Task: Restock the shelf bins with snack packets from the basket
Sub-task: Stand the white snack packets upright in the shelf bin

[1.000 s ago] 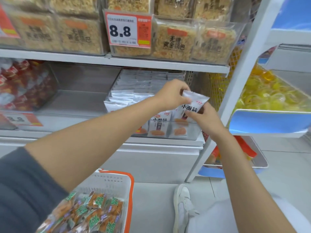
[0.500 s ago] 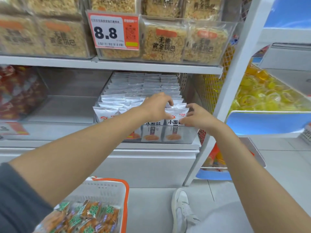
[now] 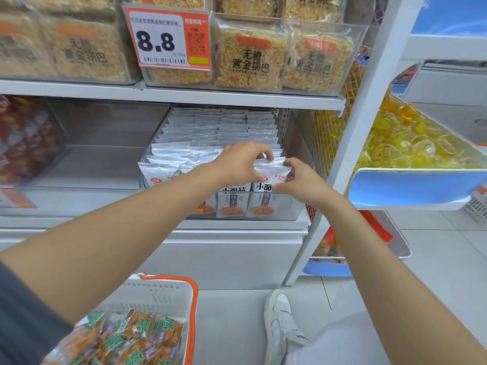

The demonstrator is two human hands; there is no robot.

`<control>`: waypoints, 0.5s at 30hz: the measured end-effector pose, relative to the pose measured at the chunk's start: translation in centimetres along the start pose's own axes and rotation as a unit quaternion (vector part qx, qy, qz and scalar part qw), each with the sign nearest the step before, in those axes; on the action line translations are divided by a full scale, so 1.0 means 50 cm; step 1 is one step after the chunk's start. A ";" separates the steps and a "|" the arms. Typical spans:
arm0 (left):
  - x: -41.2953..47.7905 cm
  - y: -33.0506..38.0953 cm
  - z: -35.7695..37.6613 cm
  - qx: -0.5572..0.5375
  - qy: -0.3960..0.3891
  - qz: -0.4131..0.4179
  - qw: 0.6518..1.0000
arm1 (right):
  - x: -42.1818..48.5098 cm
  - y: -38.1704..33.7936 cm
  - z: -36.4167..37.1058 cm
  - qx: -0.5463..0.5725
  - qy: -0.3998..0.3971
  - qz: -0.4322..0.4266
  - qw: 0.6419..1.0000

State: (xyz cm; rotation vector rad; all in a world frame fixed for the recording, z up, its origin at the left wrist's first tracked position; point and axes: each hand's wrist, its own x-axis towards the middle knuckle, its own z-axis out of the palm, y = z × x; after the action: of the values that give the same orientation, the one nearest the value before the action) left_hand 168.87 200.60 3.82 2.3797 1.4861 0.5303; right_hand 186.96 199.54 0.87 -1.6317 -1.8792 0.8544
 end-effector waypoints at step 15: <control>-0.048 -0.004 -0.013 -0.008 0.122 -0.004 0.993 | -0.038 -0.010 0.018 -0.006 0.085 -0.042 0.995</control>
State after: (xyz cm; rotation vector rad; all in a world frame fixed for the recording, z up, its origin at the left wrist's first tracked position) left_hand 167.46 198.57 3.93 2.3628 1.5811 0.8530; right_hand 186.28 197.51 0.66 -1.5679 -1.8230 0.6488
